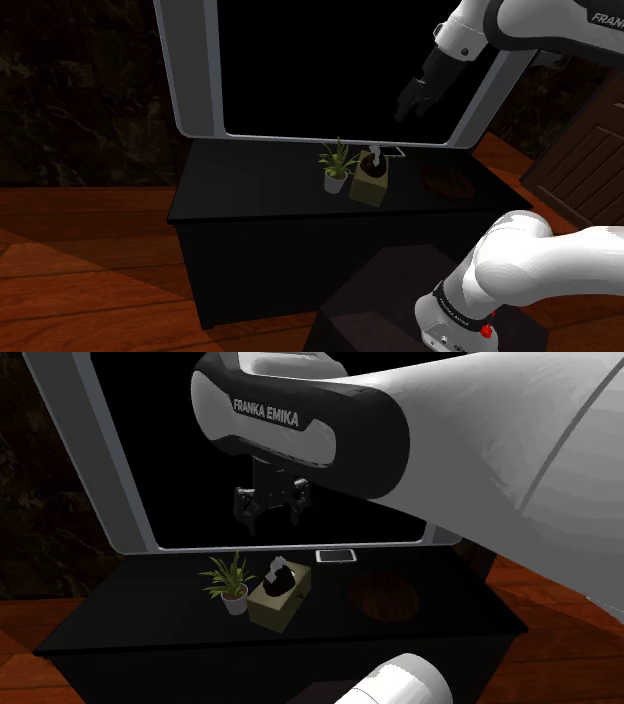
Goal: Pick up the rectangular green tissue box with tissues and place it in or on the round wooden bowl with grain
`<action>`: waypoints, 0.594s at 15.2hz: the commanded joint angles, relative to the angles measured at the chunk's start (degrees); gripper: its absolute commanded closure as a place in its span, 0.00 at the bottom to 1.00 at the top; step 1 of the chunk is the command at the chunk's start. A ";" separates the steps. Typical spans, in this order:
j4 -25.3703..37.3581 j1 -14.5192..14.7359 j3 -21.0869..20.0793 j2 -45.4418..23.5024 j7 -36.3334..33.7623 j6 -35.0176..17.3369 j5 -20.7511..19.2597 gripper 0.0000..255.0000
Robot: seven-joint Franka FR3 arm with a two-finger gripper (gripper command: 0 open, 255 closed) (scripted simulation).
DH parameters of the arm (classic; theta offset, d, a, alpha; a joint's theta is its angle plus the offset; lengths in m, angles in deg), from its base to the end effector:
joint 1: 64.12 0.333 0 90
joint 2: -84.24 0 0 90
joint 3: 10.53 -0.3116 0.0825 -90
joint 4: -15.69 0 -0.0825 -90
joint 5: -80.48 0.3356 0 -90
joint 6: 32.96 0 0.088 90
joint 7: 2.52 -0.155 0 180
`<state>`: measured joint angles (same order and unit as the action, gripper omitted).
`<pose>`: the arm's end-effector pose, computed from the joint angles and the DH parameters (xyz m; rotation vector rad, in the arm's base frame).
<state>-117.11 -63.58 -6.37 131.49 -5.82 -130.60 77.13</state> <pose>0.2731 -0.0324 0.5793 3.1168 -0.1582 0.3283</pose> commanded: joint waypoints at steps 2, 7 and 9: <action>1.81 -0.91 -2.15 -3.80 -2.99 0.77 -1.17 0.00; 12.43 -5.66 -11.43 -23.51 -18.07 7.46 -8.27 0.00; 17.27 -7.04 -14.04 -31.68 -24.10 11.44 -11.56 0.00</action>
<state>-103.00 -69.77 -18.98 104.69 -26.54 -121.35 67.41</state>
